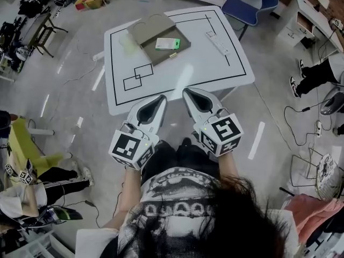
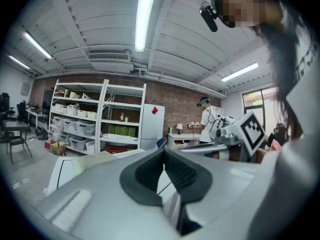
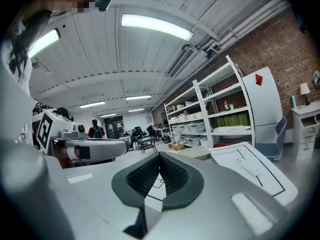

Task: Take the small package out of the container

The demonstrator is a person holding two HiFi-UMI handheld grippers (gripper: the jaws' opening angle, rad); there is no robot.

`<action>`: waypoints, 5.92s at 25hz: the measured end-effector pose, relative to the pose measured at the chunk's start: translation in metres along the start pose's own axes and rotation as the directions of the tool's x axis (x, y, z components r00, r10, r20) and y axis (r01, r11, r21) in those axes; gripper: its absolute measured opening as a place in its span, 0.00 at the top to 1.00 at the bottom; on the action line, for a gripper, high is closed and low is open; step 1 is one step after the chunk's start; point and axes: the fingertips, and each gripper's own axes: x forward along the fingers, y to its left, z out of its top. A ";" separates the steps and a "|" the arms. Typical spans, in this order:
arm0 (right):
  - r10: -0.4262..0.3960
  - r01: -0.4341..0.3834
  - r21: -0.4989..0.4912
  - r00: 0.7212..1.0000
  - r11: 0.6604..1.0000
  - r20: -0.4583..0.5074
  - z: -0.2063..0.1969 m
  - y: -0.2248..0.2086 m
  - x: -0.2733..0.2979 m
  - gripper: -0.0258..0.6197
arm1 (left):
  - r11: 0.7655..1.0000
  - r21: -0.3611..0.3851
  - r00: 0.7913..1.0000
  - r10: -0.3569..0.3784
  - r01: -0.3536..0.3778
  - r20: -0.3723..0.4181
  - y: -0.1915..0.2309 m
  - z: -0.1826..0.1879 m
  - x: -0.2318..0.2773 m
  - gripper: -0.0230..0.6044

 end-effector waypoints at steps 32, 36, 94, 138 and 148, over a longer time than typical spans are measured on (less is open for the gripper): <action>0.000 0.003 0.024 0.989 1.000 -0.145 -0.013 -0.067 0.197 0.90 | 1.000 -0.020 0.999 -0.022 0.022 -0.025 0.188 -0.006 0.083 0.96; 0.002 0.001 0.016 0.983 1.000 -0.186 -0.020 -0.079 0.231 0.86 | 0.999 -0.030 0.999 -0.029 0.028 -0.030 0.215 -0.007 0.088 0.96; -0.014 -0.402 -0.315 0.597 0.860 -0.802 -0.176 -0.199 0.419 0.37 | 0.991 -0.131 0.996 0.011 -0.023 -0.093 0.353 -0.037 0.081 0.96; 0.043 -0.106 -0.209 0.957 0.972 -0.287 -0.057 -0.077 0.125 0.38 | 0.997 -0.066 0.996 -0.038 0.033 -0.074 0.116 -0.031 0.061 0.96; 0.069 -0.121 -0.179 0.960 0.976 -0.270 -0.073 -0.059 0.053 0.38 | 0.996 -0.088 0.994 -0.025 0.015 -0.110 0.044 -0.050 0.042 0.96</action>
